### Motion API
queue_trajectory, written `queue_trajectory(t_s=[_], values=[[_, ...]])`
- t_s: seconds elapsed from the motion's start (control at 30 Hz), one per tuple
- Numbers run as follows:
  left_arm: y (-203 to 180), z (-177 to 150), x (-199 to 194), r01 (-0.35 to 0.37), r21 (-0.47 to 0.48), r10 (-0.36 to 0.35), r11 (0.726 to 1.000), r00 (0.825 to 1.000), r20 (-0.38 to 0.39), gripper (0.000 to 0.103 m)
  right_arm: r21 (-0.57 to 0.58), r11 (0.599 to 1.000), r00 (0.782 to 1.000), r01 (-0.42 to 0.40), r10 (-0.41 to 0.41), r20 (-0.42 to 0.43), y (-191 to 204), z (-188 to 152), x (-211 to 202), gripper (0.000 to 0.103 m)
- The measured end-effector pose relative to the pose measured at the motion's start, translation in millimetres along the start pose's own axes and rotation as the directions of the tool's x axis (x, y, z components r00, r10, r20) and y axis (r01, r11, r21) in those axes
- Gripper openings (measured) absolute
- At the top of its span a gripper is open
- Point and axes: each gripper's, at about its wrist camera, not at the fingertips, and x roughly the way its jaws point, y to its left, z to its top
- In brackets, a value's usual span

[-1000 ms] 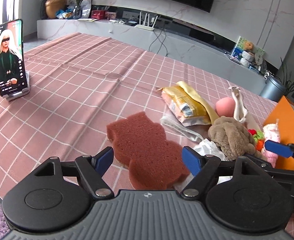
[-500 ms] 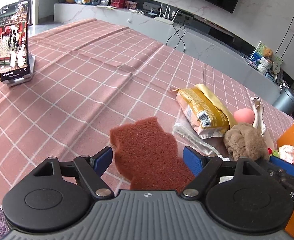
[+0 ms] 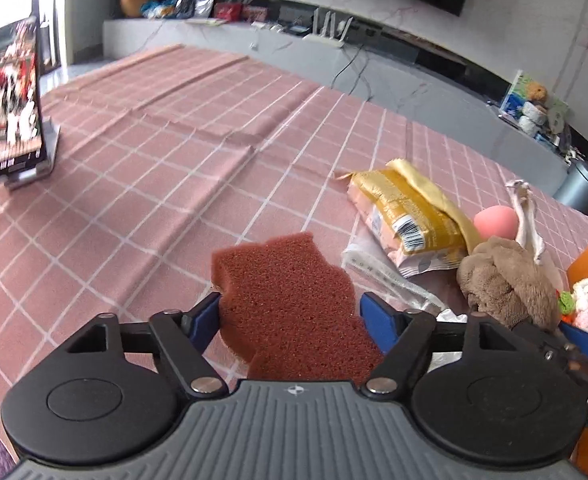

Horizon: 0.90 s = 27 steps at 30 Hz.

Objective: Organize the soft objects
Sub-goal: 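Grasp the brown plush toy with the right gripper while the left grasps the red sponge, then carry both items over the orange box and open both grippers to drop them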

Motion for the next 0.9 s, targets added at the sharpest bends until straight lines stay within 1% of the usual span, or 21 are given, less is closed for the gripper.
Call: queue_trajectory(t_s=[0.07,0.23,0.4,0.5,0.67,0.8,0.9], values=[[-3.1,-0.3,-5.9,0.007,0.038,-0.008,0.999,0.999,0.031,0.078,0.026,1.000,1.000,-0.015,0.014,0.025,-4.1,3.2,-8.3,0.039],[-6.6,2.2,-22.3,0.038,0.067,-0.043,0.997,0.996,0.078,0.076,0.121,0.990,0.996,-0.074,0.067,0.059,-16.1,11.5,-27.4,0.037],[-12.0,4.6,-46.9,0.049,0.099,-0.062,0.994,0.989,0.135,0.076,0.120,0.987,0.987,-0.106,0.090,0.130,-11.2,16.2,-57.4,0.036],[-15.4,5.6,-62.1,0.064,0.113,-0.081,0.992,0.985,0.151,0.076,0.105,0.988,0.980,-0.115,0.096,0.176,-6.3,16.9,-79.3,0.036],[-26.2,5.8,-89.4,0.104,0.139,-0.129,0.985,0.975,0.180,0.076,0.081,0.994,0.964,-0.074,0.050,0.262,-8.2,15.7,-120.7,0.036],[-40.6,4.9,-111.5,0.161,0.171,-0.194,0.972,0.960,0.201,0.076,0.108,0.994,0.948,-0.009,-0.026,0.317,-21.0,10.9,-155.2,0.036],[-56.0,3.2,-124.8,0.209,0.213,-0.253,0.955,0.945,0.206,0.076,0.134,0.990,0.936,0.046,-0.089,0.339,-35.7,4.5,-177.1,0.036]])
